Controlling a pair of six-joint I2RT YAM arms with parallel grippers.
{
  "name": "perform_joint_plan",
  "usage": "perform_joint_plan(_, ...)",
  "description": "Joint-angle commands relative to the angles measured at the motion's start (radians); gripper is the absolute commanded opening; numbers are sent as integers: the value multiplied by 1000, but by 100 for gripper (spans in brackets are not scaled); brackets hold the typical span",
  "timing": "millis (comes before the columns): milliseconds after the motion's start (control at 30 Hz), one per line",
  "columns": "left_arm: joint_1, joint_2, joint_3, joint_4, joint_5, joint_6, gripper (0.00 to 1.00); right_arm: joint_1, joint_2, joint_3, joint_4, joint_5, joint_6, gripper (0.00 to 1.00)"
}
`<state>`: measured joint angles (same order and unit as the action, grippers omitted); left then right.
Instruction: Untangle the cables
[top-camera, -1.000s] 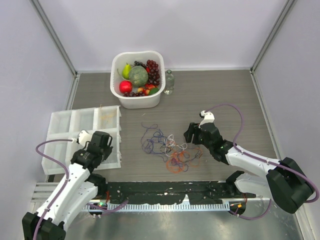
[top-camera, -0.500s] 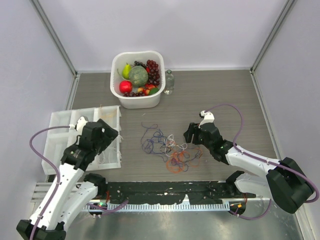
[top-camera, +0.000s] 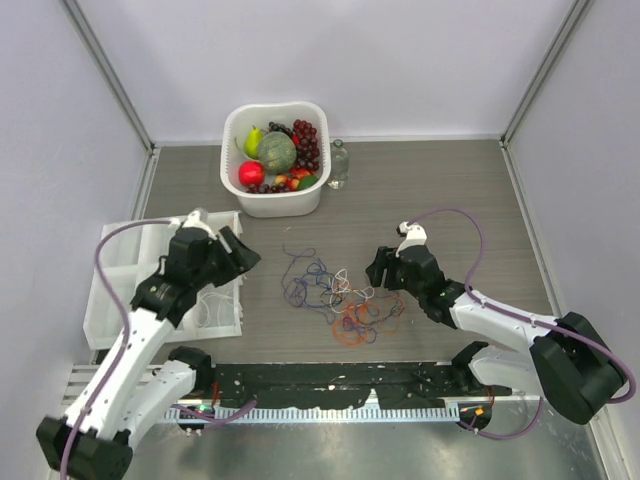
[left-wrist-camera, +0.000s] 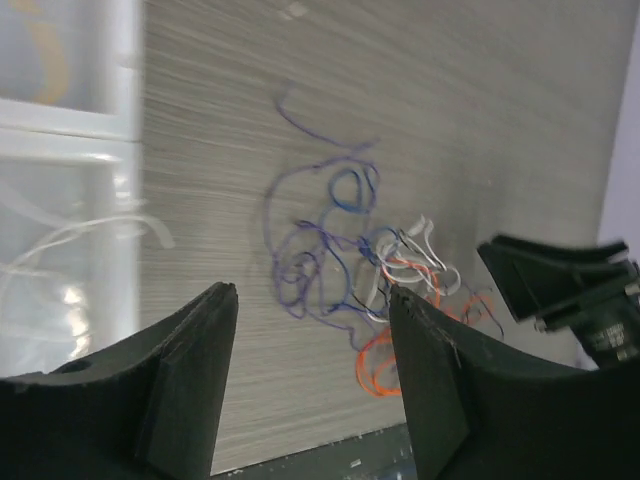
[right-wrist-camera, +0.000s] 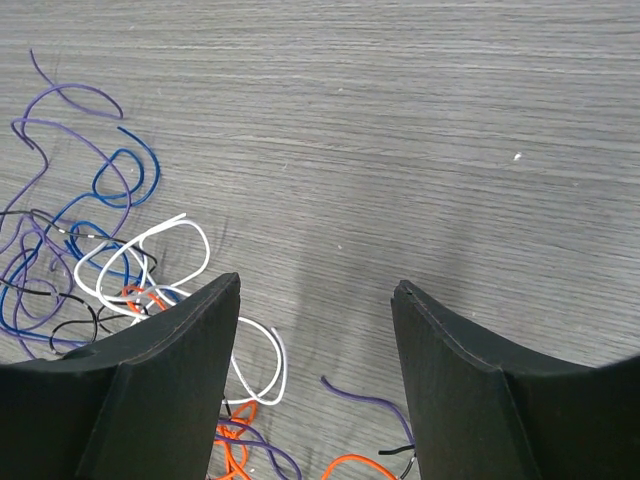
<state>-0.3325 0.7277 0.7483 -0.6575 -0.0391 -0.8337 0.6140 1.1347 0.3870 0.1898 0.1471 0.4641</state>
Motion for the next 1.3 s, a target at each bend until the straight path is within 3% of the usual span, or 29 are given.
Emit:
perform_joint_plan(0,-77,163,-38,338,379,67,66,-2,13,15,57,-63,-36,68)
perform_joint_plan(67,-205,241,-5,357,285,119,68,-2,8,4,72,-107,-36,69)
perform_joint_plan(167,-370,381,77,371,72,243,72,1,-10,-10,118,-300,-35,70)
perform_joint_plan(267,-387,501,102,455,94,275,72,12,-13,-16,137,-420,-41,70)
perform_joint_plan(433,-385,676,178,466,117,147,76,16,-13,-31,137,-416,-65,70)
perform_joint_plan(667,-387,766,171,526,142,7,80,15,-1,-54,172,-414,-61,71)
perform_joint_plan(800,-385,791,172,530,140,-12,67,16,-13,-60,181,-425,-64,70)
perform_joint_plan(900,-385,788,172,555,139,7,44,23,-7,-59,185,-434,-67,70)
perform_joint_plan(1033,-385,767,201,538,183,36,7,42,3,-53,185,-428,-74,71)
perform_joint_plan(1133,-385,684,191,530,231,41,0,64,2,-51,189,-425,-85,72)
perform_joint_plan(1267,-387,550,177,521,317,45,0,144,-10,-40,200,-370,-114,74)
